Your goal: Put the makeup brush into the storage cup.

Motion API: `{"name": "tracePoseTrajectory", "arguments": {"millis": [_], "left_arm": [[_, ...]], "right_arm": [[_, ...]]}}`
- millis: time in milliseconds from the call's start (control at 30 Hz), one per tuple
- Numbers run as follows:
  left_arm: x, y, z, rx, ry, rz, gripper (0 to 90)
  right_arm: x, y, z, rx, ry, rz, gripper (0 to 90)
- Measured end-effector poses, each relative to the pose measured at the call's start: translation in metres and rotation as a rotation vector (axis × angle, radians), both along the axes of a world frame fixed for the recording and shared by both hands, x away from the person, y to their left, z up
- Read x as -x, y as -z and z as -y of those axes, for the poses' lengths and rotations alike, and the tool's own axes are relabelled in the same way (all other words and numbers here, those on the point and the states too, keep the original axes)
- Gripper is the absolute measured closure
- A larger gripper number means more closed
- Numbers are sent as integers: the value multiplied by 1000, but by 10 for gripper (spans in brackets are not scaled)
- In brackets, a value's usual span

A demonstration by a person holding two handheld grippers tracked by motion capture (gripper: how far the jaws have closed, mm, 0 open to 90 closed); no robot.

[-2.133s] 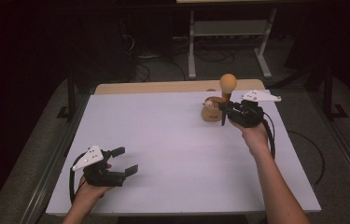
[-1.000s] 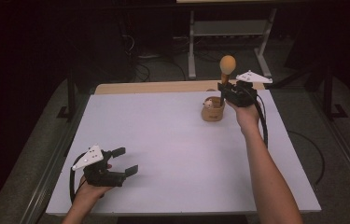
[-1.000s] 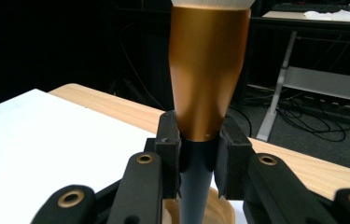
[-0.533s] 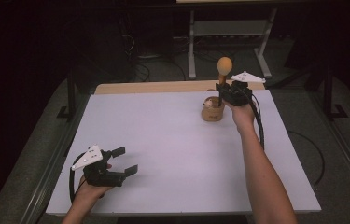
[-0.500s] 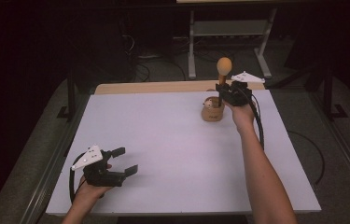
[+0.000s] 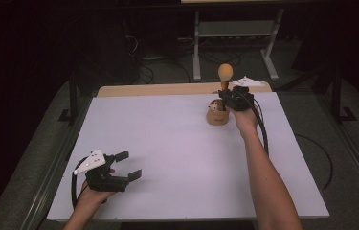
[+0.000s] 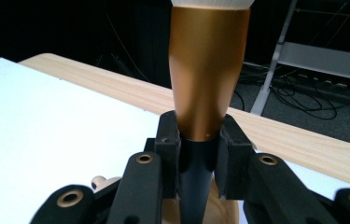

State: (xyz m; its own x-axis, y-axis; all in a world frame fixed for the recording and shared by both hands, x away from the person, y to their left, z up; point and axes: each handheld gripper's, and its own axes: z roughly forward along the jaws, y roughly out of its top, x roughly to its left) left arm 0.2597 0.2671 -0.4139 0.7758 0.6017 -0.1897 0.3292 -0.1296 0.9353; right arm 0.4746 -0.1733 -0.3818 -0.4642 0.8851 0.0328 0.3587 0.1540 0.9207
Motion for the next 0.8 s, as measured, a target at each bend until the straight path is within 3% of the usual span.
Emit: {"name": "tracePoseTrajectory", "arguments": {"millis": [167, 200, 433, 800], "left_arm": [[0, 0, 0, -1, 3, -3, 112], [0, 0, 0, -2, 3, -2, 112], [1, 0, 0, -8, 8, 3, 112], [1, -1, 0, -7, 3, 3, 112]], "right_arm": [[-1, 4, -3, 18, -8, -13, 718], [-2, 5, -5, 22, -5, -14, 623], [2, 0, -2, -22, -6, -17, 403], [18, -3, 5, -39, -26, -15, 290]]}}
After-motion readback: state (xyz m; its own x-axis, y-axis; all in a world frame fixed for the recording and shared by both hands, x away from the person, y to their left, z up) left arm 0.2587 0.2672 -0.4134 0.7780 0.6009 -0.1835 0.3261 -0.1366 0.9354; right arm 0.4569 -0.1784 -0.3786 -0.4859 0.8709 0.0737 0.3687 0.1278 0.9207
